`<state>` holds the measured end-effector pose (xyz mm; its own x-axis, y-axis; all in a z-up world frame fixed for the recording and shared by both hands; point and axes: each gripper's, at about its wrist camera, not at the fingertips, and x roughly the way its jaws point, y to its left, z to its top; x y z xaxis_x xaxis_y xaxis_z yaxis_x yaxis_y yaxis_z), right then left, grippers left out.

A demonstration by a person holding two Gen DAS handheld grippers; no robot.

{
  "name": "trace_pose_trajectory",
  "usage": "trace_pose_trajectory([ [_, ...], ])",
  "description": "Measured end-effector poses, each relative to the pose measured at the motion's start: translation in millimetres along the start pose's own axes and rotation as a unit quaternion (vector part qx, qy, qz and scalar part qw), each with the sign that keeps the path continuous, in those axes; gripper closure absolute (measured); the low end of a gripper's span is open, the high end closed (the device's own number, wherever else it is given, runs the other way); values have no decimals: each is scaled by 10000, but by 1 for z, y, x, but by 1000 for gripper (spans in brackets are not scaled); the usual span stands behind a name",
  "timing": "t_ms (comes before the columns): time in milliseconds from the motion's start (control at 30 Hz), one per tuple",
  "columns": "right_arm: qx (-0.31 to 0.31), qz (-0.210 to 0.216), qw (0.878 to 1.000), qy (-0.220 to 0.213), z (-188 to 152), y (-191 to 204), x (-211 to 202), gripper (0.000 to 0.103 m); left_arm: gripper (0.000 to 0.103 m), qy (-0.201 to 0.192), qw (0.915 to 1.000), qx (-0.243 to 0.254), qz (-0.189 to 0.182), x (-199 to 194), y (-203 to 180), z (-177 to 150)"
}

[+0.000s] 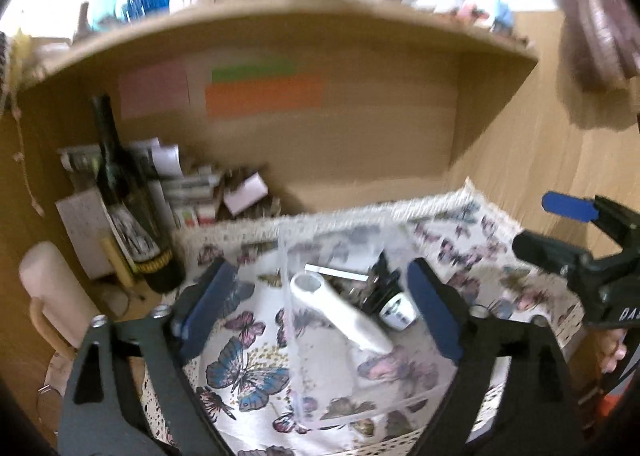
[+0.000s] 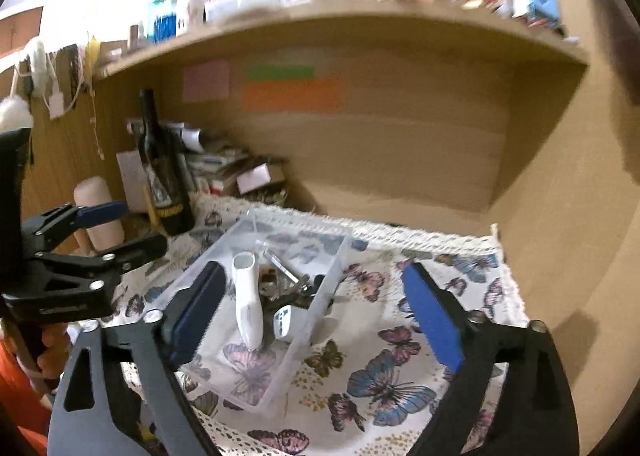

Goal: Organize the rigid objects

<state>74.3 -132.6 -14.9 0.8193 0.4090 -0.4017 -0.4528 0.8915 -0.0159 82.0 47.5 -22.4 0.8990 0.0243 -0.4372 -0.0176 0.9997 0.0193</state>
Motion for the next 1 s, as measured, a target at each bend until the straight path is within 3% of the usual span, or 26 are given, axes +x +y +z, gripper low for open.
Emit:
trace_pose_trajectory([
  [167,8,-211,9986,-492,-3,0,-29,0,1,-652,9978,3,153,-33,-14,1],
  [300,-4,-314,9962,-815,-7,4,-44,0,0,-910,9957,-30,154,-47,-20,-2],
  [1000,8,-421,9946,-947,-6,9,-51,0,0,-1093,9940,-30,23,-57,-26,-2],
])
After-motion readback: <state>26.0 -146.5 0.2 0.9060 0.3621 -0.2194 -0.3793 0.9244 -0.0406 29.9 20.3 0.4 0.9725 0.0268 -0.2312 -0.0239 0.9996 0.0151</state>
